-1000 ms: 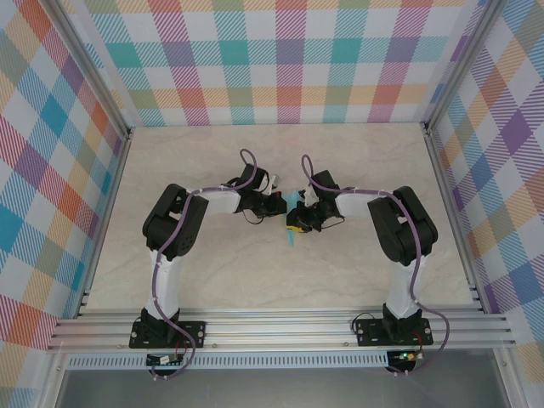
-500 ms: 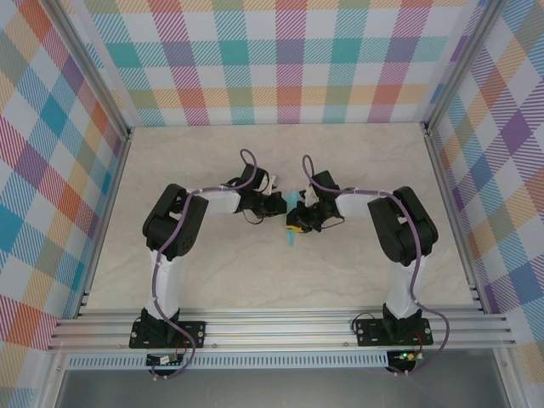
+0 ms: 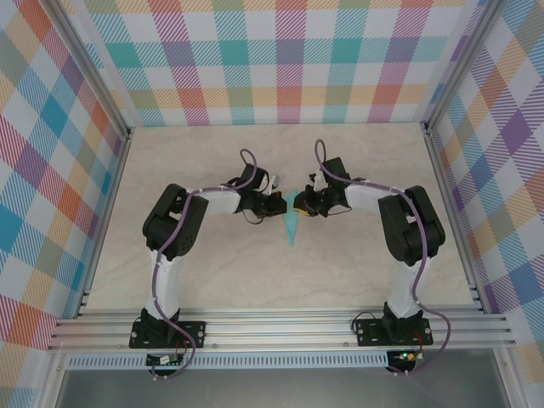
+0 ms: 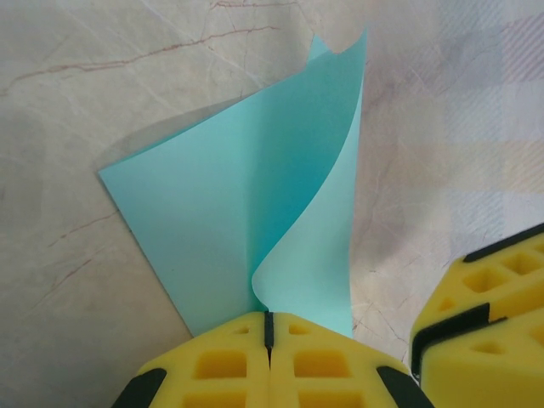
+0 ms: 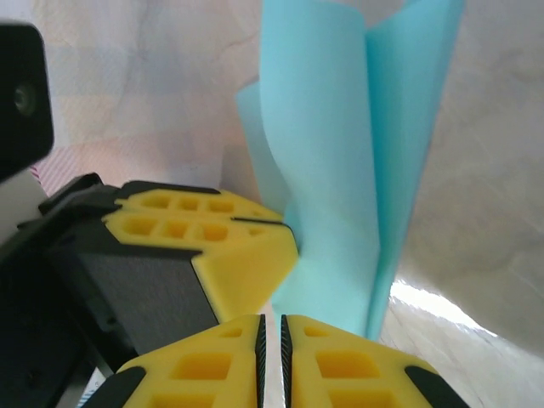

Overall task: Fold a paper plane with a square sheet of paper (fold left side to right side)
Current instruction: Fold the wing for the fifth time at the center of the table.

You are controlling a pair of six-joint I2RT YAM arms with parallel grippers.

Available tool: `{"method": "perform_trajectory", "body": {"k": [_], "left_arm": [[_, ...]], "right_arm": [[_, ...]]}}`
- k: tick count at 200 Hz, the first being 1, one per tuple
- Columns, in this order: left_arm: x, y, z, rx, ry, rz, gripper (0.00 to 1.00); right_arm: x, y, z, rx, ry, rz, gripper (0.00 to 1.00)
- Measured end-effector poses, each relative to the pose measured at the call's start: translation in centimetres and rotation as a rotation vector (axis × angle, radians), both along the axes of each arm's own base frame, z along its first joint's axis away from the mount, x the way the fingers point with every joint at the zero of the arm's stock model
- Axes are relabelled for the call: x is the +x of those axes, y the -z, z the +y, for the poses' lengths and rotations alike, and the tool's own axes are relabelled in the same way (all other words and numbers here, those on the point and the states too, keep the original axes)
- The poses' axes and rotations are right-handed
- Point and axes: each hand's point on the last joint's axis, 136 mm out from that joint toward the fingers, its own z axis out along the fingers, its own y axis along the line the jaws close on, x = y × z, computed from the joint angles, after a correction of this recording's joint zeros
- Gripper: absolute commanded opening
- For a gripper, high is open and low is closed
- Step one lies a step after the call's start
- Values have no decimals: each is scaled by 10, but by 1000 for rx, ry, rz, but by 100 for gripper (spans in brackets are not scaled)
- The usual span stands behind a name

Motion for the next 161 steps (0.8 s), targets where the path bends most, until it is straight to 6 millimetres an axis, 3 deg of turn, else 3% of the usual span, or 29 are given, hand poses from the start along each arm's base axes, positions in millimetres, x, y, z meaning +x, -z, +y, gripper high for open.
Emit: {"method": "perform_trajectory", "body": {"k": [64,101,161], "left_arm": [[0,0,0,-1,1,-1,1],[1,-1,-1,0,1,-3,4],[2,-7,2,11,-9,-18,27]], "right_arm": [[-5,26,3,-31,-12,70,14],[-4,30,1,-59,-5,90,14],[-5,34,0,-84,0,92,14]]}}
